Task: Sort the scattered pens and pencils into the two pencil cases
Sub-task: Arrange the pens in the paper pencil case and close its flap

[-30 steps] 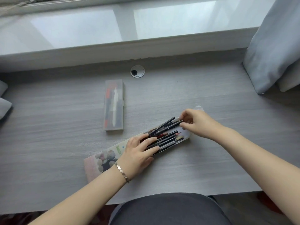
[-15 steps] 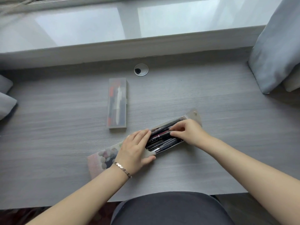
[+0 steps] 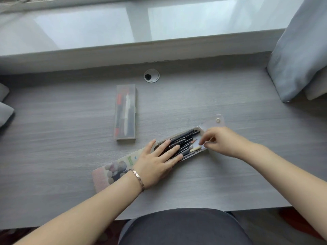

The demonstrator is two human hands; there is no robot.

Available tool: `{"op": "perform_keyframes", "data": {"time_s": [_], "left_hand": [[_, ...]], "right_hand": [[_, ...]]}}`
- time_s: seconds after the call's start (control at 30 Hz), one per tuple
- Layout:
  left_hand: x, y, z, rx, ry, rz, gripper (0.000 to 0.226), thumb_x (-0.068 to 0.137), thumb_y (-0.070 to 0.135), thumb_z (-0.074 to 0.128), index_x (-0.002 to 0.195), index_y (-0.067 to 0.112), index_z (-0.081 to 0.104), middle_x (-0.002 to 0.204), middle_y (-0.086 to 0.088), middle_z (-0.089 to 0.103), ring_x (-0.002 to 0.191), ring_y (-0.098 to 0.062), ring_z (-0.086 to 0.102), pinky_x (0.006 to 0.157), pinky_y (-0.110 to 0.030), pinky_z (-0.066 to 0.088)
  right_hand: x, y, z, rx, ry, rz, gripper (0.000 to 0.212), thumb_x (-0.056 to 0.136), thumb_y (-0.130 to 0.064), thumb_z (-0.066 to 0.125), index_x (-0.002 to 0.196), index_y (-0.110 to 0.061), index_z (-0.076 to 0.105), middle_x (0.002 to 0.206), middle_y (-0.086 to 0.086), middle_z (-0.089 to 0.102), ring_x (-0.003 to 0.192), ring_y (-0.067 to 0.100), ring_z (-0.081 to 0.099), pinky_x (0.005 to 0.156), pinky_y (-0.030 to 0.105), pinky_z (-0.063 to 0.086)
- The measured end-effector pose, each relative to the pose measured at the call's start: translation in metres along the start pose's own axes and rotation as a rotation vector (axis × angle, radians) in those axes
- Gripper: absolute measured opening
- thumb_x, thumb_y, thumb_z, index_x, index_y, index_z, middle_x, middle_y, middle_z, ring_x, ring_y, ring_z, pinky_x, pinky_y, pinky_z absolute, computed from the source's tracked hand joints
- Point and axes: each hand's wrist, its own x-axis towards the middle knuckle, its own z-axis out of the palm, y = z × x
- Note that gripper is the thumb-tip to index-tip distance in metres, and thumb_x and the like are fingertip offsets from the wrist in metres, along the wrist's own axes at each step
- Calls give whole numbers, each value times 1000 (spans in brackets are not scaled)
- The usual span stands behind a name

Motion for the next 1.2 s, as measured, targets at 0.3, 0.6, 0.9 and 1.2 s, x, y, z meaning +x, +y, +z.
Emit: {"op": "perform_keyframes", "data": {"time_s": [0.3, 0.6, 0.9, 1.2], "left_hand": [[-1, -2, -2, -10, -18, -9, 34, 82, 30, 45, 104, 29, 70, 113, 7, 70, 106, -23, 66, 84, -37, 54], [-5, -2, -1, -75, 31, -67, 35, 81, 33, 44, 115, 32, 46, 115, 9, 69, 109, -19, 64, 93, -37, 43], [-7, -2, 2, -136, 28, -75, 42, 77, 32, 44, 119, 32, 45, 116, 10, 68, 112, -19, 62, 96, -36, 34], [-9, -5, 4, -216, 5, -96, 47, 75, 35, 43, 122, 33, 43, 118, 13, 66, 115, -17, 60, 99, -34, 30]], "right_hand": [[5, -4, 11, -247, -80, -9, 29, 86, -14, 50, 113, -18, 60, 106, -2, 67, 113, 14, 42, 89, 26, 43], [17, -16, 20, -477, -241, -25, 20, 82, -26, 60, 99, -17, 64, 111, 7, 61, 114, 27, 41, 93, 33, 39], [11, -8, 18, -221, -271, 27, 24, 78, -22, 67, 102, -19, 62, 101, 2, 65, 97, 13, 36, 79, 25, 36], [4, -14, 11, -126, -277, 43, 19, 80, -21, 65, 97, -13, 67, 72, -8, 44, 83, 10, 42, 70, 23, 34]]}}
